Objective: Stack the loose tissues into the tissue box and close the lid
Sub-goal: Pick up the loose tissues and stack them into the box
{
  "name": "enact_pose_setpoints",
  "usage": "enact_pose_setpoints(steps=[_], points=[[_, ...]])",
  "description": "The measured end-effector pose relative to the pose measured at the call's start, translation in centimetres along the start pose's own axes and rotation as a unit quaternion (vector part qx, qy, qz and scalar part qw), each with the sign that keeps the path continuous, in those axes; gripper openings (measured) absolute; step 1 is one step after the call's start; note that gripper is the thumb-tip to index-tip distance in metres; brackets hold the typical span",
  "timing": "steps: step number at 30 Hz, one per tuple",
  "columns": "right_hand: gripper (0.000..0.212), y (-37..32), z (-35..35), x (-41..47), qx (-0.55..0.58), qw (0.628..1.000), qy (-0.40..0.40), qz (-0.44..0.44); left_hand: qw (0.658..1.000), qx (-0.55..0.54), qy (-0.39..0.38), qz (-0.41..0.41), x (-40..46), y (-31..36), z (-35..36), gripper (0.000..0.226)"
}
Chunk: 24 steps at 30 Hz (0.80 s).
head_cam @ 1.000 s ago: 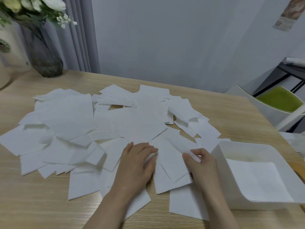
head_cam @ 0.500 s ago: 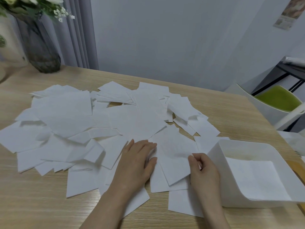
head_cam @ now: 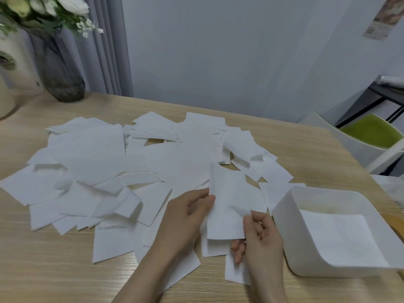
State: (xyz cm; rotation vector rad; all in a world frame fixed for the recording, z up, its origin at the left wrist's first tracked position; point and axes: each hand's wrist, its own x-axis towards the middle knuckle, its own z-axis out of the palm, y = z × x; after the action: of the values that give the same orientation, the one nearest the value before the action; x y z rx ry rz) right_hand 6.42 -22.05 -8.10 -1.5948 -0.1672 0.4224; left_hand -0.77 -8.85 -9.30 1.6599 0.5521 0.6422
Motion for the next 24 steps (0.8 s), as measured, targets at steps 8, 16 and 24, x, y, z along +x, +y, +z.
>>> enact_pose_setpoints(steps=[8, 16, 24], points=[[0.006, -0.1, 0.8, -0.6, 0.001, 0.999, -0.043, 0.008, 0.986, -0.124, 0.019, -0.114, 0.0, 1.2, -1.0, 0.020], [0.031, 0.4, -1.4, 1.1, -0.217, 0.975, -0.008, -0.042, 0.972, -0.146, 0.125, -0.135, 0.3, -0.9, -1.7, 0.029], [0.058, 0.5, -1.4, 2.9, -0.317, 0.947, -0.048, -0.011, 0.965, -0.161, 0.153, -0.141, 0.4, -0.9, -1.7, 0.030]])
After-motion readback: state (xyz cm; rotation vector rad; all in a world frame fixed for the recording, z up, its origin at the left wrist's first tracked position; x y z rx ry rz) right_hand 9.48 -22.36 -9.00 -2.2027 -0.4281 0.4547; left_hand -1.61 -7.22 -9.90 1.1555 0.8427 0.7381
